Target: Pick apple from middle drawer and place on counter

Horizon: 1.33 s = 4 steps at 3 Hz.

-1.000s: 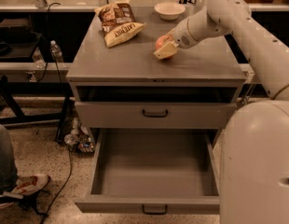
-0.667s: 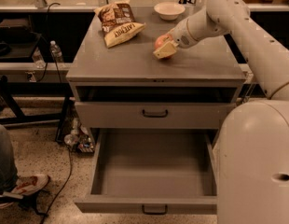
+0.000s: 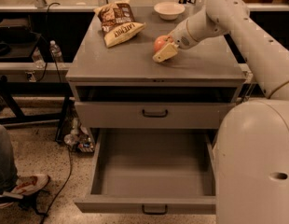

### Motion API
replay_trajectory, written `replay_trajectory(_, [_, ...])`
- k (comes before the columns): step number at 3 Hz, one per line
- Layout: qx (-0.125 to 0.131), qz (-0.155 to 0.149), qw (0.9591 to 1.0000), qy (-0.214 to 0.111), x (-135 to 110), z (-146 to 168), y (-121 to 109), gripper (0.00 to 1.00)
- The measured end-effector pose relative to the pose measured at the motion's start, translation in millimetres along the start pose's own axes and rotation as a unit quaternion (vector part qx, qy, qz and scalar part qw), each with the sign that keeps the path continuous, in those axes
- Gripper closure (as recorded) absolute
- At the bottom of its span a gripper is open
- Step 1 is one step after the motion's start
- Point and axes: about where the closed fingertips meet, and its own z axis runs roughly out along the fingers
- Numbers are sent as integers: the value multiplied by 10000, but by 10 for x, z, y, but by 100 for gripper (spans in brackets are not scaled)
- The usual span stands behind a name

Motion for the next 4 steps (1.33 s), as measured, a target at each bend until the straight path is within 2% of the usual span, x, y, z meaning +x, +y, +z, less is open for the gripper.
replay_trajectory(1, [-31,48,10000,-54,33,56,-57,0])
replay_trajectory(2, [74,64,9998,-153,22,4,-130,0])
replay_trajectory(3, [680,151,9971,-294,74,-420,-290,0])
replay_trajectory(4, [1355,329,9892,-448,208,-907,-329,0])
